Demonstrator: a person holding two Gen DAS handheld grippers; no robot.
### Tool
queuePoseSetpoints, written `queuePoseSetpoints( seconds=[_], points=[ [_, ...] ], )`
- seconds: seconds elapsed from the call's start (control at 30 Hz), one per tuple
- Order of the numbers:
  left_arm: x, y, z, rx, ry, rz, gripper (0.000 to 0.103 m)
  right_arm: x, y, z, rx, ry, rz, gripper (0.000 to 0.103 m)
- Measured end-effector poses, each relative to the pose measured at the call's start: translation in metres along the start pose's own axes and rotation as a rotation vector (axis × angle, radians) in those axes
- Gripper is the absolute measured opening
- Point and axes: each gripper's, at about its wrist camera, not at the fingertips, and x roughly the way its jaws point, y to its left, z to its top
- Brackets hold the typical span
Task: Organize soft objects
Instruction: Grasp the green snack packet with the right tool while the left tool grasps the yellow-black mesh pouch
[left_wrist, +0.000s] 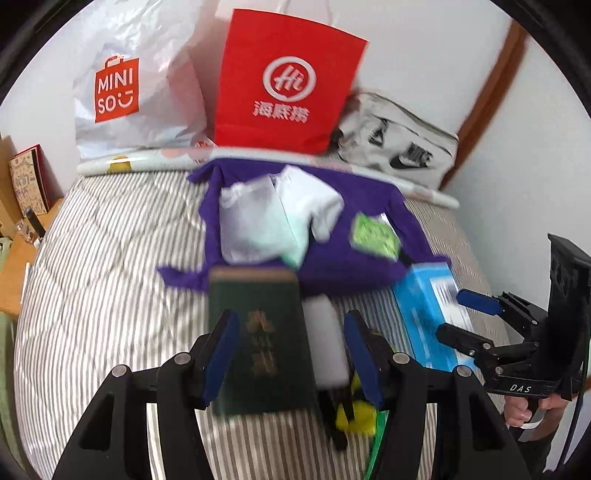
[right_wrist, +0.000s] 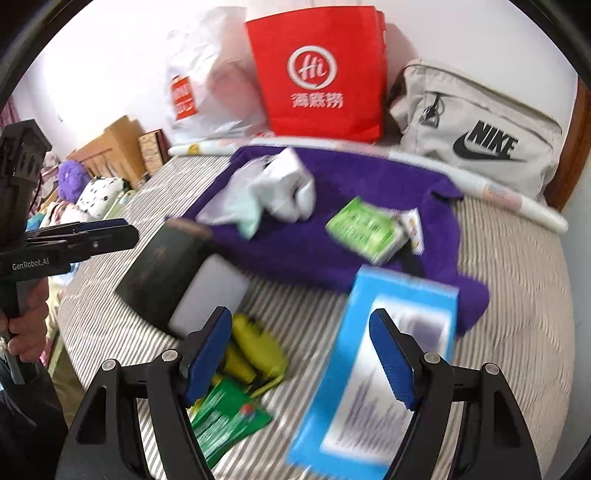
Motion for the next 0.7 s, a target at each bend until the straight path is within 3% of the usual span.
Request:
queuePoseSetpoints(
  seconds=[0.2,0.4,0.57,0.7],
  points=[
    [-0.015,-0.001,-0.038,-0.003,-0.012,0.026,0.057,-0.008,0.033,-0.049,0.002,0.045,0.044,0.077],
    [-0.02,0.003,-0.068,-0.008,-0.012,0.015,0.057,0.002,0.052,-0.092,0.093,0.12,0.087,0.077],
    [-0.018,0.009,-0.086,-0.015,0.003,-0.005,0.057,0.022,0.048,-0.108,0.227,0.176,0.094,0.077],
    [-0.016,0.018,-0.097,-0.022,0.013,-0.017,0.057,0.032,0.052,-0.108,0.301,0.168,0.083,0.077]
  ],
)
